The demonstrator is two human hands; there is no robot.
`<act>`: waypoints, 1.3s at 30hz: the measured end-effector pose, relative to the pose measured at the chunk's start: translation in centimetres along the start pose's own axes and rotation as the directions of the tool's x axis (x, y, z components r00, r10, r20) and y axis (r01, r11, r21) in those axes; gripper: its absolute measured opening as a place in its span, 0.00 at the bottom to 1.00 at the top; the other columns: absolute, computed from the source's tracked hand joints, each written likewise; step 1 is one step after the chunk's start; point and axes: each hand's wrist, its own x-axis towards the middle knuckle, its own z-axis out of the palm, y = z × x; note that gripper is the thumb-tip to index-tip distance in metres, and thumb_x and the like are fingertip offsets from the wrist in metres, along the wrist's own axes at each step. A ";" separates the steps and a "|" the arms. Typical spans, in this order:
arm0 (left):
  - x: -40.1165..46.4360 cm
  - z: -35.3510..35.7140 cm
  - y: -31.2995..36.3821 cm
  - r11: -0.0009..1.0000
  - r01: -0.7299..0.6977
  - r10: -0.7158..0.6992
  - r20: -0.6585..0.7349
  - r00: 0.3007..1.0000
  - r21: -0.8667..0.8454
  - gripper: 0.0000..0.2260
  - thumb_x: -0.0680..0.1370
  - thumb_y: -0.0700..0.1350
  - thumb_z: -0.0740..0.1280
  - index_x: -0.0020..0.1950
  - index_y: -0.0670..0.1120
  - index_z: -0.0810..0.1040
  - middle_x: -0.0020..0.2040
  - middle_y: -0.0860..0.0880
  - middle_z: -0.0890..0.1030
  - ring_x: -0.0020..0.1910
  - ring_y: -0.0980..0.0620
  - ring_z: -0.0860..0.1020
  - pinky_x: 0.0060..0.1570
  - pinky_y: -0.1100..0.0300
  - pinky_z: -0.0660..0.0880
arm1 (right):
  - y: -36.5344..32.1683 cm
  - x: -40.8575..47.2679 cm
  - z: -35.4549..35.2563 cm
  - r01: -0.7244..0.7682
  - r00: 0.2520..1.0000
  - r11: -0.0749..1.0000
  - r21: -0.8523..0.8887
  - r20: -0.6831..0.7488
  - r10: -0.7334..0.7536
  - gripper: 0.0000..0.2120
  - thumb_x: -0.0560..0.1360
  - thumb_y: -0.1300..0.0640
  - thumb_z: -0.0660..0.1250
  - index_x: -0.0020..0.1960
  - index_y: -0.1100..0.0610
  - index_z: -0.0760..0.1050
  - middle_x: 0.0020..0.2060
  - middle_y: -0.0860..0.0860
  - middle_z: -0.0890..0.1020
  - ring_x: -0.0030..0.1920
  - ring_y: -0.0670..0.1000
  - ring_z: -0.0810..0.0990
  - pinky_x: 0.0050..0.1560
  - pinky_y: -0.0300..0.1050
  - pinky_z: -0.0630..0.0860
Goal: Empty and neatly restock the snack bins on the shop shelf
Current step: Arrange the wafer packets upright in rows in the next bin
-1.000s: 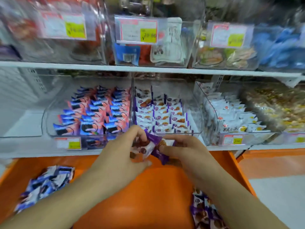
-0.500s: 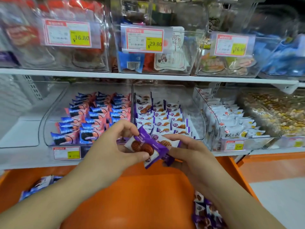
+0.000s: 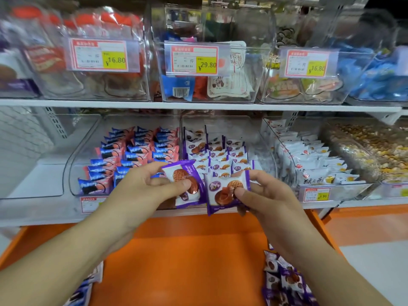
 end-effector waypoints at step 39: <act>3.5 -0.2 -1.2 0.557 -0.310 0.274 0.182 0.944 0.771 0.36 0.74 0.70 0.68 0.79 0.67 0.59 0.77 0.69 0.61 0.73 0.69 0.63 0.73 0.61 0.65 | 0.0 4.7 0.1 0.176 0.984 0.832 -0.526 0.064 -0.168 0.25 0.71 0.58 0.82 0.62 0.41 0.77 0.48 0.49 0.87 0.48 0.50 0.87 0.49 0.52 0.85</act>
